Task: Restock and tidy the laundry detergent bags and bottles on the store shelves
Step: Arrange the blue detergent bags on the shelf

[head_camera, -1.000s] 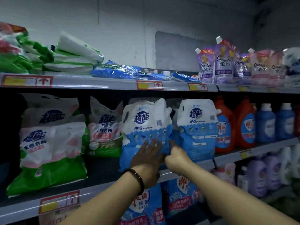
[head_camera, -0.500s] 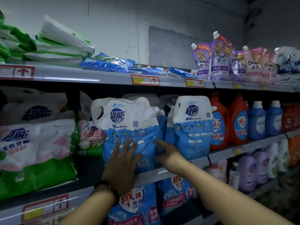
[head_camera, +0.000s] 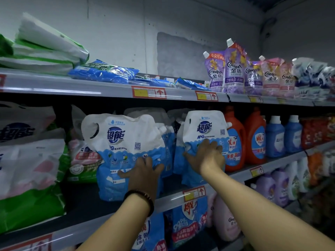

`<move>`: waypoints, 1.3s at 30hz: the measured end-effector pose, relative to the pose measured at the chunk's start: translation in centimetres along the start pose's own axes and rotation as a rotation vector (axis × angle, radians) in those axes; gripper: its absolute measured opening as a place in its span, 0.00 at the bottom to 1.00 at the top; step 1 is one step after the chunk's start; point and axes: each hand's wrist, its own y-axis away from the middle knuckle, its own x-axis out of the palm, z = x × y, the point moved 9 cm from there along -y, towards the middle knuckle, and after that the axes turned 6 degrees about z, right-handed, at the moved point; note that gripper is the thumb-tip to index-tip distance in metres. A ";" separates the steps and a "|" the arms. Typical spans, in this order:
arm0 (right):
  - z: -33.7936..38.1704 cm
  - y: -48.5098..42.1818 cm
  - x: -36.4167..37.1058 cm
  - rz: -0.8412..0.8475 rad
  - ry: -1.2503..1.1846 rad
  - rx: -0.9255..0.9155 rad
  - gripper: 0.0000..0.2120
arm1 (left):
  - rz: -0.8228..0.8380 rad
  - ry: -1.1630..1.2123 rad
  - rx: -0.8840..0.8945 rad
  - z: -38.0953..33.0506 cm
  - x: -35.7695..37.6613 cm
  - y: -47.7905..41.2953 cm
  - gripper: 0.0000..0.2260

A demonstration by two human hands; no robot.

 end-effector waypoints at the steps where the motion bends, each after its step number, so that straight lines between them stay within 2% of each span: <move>1: 0.1 -0.3 0.8 0.039 0.005 0.011 0.48 | 0.013 -0.012 -0.005 -0.1 0.0 -0.3 0.30; 3: 0.7 -1.0 2.0 0.060 -0.029 0.026 0.51 | 0.024 -0.021 -0.022 -0.4 0.4 -0.7 0.31; 6: 1.5 -1.9 2.5 -0.034 -0.055 0.012 0.46 | 0.019 -0.002 -0.024 -0.2 0.8 -0.9 0.32; 9: 1.6 -2.3 2.6 -0.050 -0.031 0.002 0.34 | -0.016 -0.014 0.007 0.0 1.4 -1.3 0.36; 12: 1.5 -2.2 2.8 -0.026 -0.071 -0.037 0.19 | -0.025 -0.022 0.021 0.1 1.6 -1.4 0.35; 16: 0.4 -2.1 1.7 -0.064 -0.163 -0.120 0.11 | -0.003 -0.027 0.029 -0.1 1.7 -1.6 0.37; 20: -2.1 -1.8 -2.9 -0.181 -0.375 -0.070 0.14 | 0.049 -0.040 0.033 0.0 1.3 -1.6 0.34; 23: -3.2 -1.1 -7.5 -0.308 -0.442 -0.184 0.18 | 0.053 -0.042 0.023 0.1 1.1 -1.7 0.33; 27: -4.4 1.7 -12.3 -0.324 -0.643 -0.268 0.24 | 0.093 0.009 0.038 0.4 0.8 -1.1 0.37; 30: -5.1 4.3 -14.1 -0.249 -0.813 -0.365 0.23 | 0.208 0.203 0.040 2.0 0.7 -1.1 0.41; 32: -5.6 6.3 -14.6 -0.155 -0.964 -0.406 0.23 | 0.220 0.253 0.034 2.5 -0.6 -0.3 0.37; 34: -5.6 8.4 -15.4 -0.075 -1.112 -0.458 0.21 | 0.106 0.339 0.074 1.6 -2.8 0.9 0.27; 35: -5.4 9.3 -15.9 -0.039 -1.170 -0.476 0.19 | 0.039 0.479 0.123 0.6 -3.9 1.8 0.24; 37: -5.1 10.8 -17.0 0.028 -1.270 -0.501 0.15 | 0.051 1.012 0.233 -1.6 -4.6 3.9 0.33; 39: -4.8 11.9 -18.0 0.095 -1.372 -0.509 0.12 | 0.329 1.640 0.281 -4.5 -3.6 6.5 0.39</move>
